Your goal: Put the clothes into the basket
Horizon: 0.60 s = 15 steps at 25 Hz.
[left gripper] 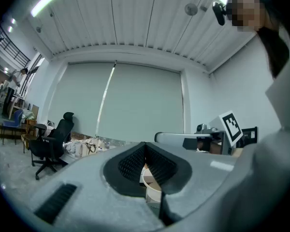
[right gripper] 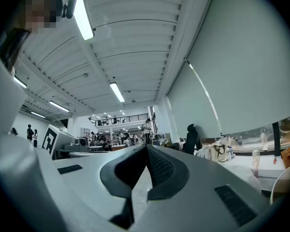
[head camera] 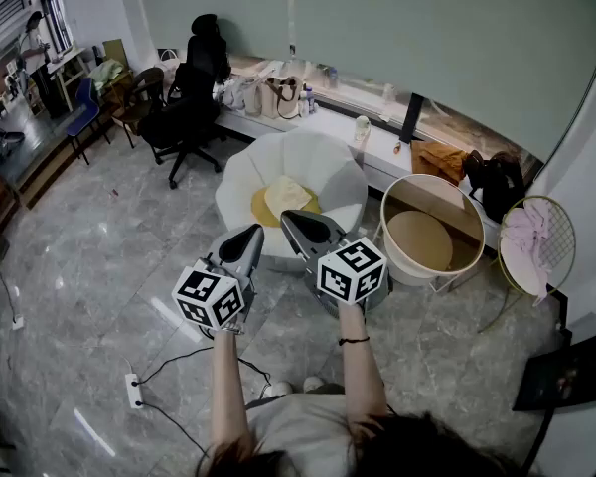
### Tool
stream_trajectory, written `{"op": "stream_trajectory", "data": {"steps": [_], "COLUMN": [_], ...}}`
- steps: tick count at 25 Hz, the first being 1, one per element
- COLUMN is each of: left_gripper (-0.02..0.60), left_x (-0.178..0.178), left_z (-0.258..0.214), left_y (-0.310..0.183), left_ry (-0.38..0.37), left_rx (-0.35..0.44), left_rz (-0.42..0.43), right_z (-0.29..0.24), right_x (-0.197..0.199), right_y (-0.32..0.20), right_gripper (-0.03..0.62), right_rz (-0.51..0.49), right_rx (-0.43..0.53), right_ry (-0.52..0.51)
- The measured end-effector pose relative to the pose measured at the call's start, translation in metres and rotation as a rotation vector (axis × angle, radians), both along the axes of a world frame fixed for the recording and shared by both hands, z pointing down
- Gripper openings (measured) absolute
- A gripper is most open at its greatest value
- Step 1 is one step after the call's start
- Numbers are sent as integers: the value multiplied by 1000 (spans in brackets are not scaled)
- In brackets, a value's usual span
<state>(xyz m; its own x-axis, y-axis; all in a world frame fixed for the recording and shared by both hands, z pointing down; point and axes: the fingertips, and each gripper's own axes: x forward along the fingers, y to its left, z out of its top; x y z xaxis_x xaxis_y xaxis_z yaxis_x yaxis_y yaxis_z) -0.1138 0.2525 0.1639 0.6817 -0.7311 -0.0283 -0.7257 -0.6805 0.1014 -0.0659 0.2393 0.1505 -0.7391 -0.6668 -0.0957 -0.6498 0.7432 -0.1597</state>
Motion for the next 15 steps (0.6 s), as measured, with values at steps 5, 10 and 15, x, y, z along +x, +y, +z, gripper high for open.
{"op": "stream_trajectory", "data": {"steps": [5, 10, 15], "left_gripper": [11, 11, 11], "left_x": [10, 17, 29], "left_z": [0, 1, 4], "left_y": [-2, -2, 2], "left_ry": [6, -4, 0], "left_rx": [1, -1, -7], "left_rz": [19, 16, 3], "right_z": [1, 3, 5], "right_x": [9, 17, 28], "right_y": [-5, -5, -2], "right_gripper": [9, 9, 9], "right_rz": [5, -7, -24], "right_rx": [-5, -11, -16], "right_ry": [-5, -31, -29]}}
